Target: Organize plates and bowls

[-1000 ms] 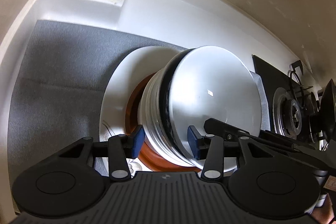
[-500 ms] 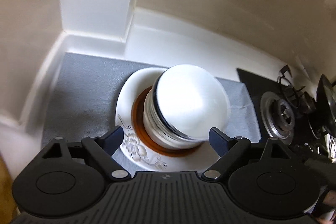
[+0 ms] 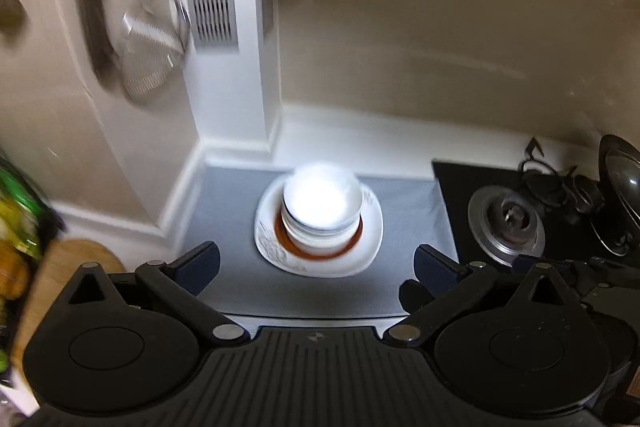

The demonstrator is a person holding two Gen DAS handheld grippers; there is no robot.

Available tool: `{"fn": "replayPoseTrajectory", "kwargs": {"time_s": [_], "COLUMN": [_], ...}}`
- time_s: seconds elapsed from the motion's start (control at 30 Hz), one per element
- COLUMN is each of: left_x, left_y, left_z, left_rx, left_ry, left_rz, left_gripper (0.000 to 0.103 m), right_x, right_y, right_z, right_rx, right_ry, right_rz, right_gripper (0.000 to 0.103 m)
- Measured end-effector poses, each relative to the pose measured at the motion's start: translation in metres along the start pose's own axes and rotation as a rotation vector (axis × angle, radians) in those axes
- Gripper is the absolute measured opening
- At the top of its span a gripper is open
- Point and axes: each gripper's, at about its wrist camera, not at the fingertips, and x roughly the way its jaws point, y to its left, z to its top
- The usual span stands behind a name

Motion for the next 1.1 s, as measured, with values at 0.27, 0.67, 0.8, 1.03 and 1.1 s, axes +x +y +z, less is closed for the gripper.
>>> {"fn": "replayPoseTrajectory", "kwargs": {"time_s": [0.27, 0.67, 0.8, 1.03, 1.1], "left_x": [-0.068, -0.103, -0.107, -0.111, -0.112], "left_y": [-0.046, -0.071, -0.077, -0.086, -0.088], "left_z": [-0.010, -0.035, -0.039, -0.045, -0.046], "left_rx": [-0.001, -0.010, -0.008, -0.011, -0.009], "left_ry": [0.021, 0.003, 0.004, 0.012, 0.011], "left_rz": [0.111, 0.138, 0.144, 0.163, 0.165], "left_gripper": [0.103, 0.103, 0.103, 0.103, 0.103], "right_x": [-0.082, -0.123, -0.127, -0.130, -0.131], "right_y": [-0.010, -0.026, -0.032, -0.040, -0.040], "right_z": [-0.017, -0.044, -0.049, -0.056, -0.057], "right_rx": [0.009, 0.004, 0.004, 0.009, 0.007], "right_ry": [0.005, -0.013, -0.013, -0.006, -0.005], "right_rz": [-0.029, -0.043, -0.036, -0.018, -0.016], "right_gripper": [0.103, 0.103, 0.103, 0.103, 0.103]}}
